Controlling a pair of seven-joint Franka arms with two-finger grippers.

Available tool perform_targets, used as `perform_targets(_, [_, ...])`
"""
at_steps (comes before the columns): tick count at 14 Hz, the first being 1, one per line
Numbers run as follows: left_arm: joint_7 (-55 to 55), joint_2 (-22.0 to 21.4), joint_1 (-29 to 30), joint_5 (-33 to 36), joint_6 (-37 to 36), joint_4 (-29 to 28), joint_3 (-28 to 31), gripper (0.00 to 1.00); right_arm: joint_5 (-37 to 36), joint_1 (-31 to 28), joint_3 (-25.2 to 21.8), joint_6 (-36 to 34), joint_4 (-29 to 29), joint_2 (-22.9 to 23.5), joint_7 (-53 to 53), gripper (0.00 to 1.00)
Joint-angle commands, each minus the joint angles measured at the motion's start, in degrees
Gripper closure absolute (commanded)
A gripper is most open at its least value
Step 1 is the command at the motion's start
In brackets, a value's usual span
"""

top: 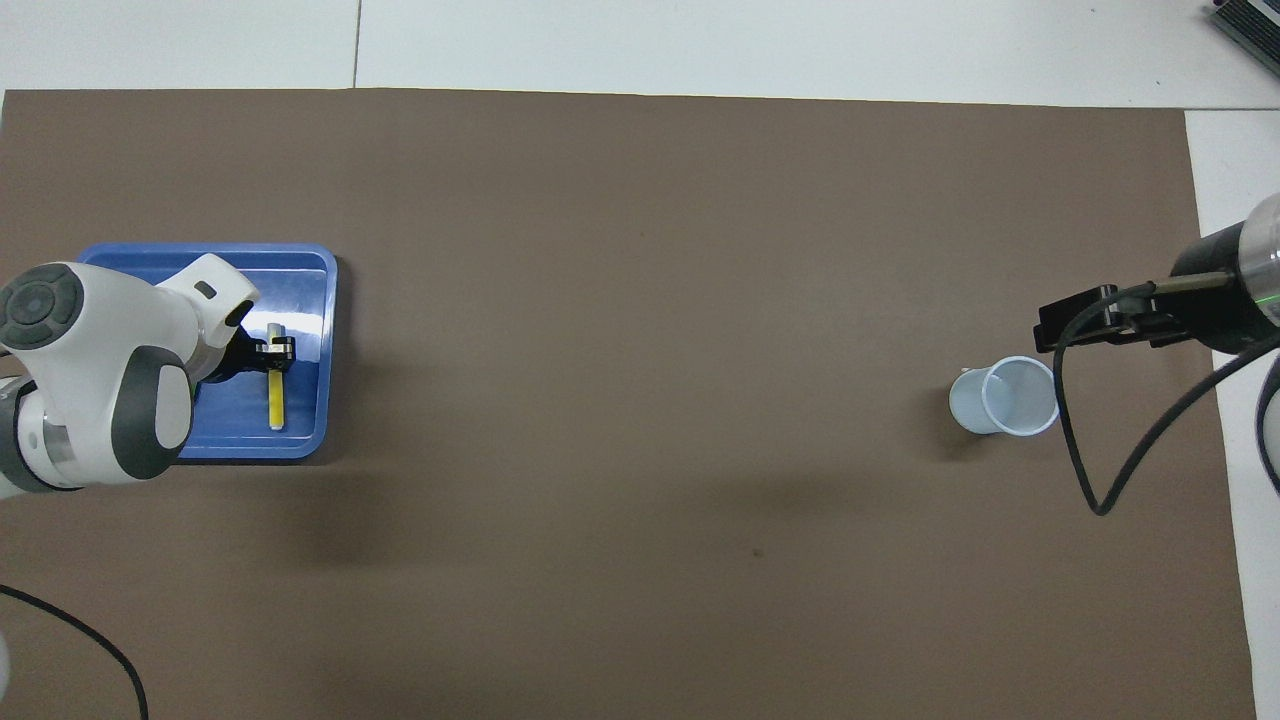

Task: Transfer and insert pens with both arms
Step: 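Reach the left gripper over the tray and grasp the yellow pen, then lift the yellow pen with the left gripper while the right gripper approaches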

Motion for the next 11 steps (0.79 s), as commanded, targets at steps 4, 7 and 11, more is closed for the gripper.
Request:
perform_targets(4, [-2.5, 0.0, -1.2, -0.1, -8.2, 5.4, 0.3, 1.00, 1.2, -0.2, -0.3, 1.3, -1.9, -1.4, -0.1, 0.00])
perform_targets(7, [-7.9, -0.4, -2.8, -0.3, -15.7, 10.9, -0.1, 1.00, 1.2, -0.2, -0.3, 1.3, -1.9, -1.4, 0.0, 0.00])
perform_targets(11, [-18.0, -2.2, -3.8, -5.9, -19.2, 13.6, -0.7, 1.00, 1.2, -0.2, -0.3, 1.3, -1.9, -1.4, 0.0, 0.00])
